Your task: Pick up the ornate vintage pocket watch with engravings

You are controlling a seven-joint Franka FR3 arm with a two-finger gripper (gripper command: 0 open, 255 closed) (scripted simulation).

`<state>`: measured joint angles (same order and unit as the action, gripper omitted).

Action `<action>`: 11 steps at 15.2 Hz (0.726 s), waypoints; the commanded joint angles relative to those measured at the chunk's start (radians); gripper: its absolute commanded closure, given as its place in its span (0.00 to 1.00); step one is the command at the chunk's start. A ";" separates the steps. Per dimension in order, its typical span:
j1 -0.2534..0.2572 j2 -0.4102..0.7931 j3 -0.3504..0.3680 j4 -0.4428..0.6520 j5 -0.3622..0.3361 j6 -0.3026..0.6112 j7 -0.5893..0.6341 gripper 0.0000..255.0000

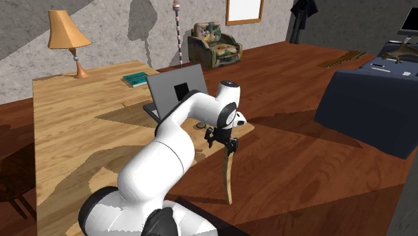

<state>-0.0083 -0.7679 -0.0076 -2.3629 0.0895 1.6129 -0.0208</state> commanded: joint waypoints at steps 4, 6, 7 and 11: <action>0.035 0.092 0.037 0.068 0.008 0.036 -0.015 0.00; 0.056 0.152 0.062 0.116 0.011 0.056 -0.024 0.00; 0.066 0.182 0.074 0.141 0.011 0.064 -0.028 0.00; 0.103 0.299 0.125 0.247 0.005 0.091 -0.043 0.00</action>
<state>0.0845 -0.4978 0.1036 -2.1417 0.0956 1.6962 -0.0612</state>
